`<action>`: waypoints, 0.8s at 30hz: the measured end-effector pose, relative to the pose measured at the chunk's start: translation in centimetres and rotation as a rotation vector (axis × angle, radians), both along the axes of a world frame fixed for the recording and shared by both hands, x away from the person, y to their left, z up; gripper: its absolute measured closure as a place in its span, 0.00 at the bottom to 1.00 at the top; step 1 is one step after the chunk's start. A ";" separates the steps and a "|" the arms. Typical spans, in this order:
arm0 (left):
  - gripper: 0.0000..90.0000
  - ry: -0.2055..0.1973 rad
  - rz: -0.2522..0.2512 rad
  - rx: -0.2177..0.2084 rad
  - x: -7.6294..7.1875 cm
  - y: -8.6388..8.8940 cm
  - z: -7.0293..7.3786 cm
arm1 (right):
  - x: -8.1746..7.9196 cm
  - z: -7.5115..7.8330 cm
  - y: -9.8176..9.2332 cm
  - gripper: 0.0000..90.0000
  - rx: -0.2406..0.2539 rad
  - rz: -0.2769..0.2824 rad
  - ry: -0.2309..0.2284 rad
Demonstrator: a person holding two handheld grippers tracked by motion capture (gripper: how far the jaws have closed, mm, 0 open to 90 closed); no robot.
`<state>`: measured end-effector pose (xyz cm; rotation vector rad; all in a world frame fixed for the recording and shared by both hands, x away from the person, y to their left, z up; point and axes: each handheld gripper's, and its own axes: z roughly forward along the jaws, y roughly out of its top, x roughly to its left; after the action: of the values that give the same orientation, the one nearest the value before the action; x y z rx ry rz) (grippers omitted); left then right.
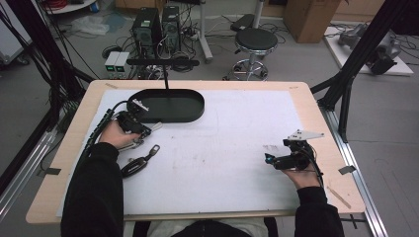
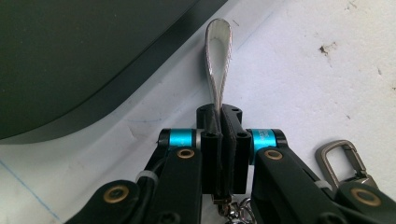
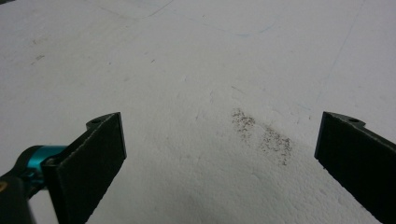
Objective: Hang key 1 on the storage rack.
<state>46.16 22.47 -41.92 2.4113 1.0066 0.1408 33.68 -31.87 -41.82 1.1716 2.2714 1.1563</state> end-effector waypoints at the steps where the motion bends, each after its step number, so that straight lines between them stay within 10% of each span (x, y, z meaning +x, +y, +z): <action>1: 0.96 0.005 -0.005 -0.012 0.0 0.2 0.1 | 0.0 0.0 0.0 0.01 0.000 -0.001 0.001; 12: 0.96 -0.003 0.044 -0.188 -0.6 3.4 3.5 | -0.2 0.1 0.3 0.01 -0.001 0.011 -0.002; 24: 0.96 -0.069 0.046 -0.224 -1.3 4.2 7.3 | -0.2 0.1 0.3 0.01 0.006 0.013 -0.002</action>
<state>44.86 26.65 -34.66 2.1675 0.9912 0.1199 33.53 -31.53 -41.68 1.1593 2.2793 1.1686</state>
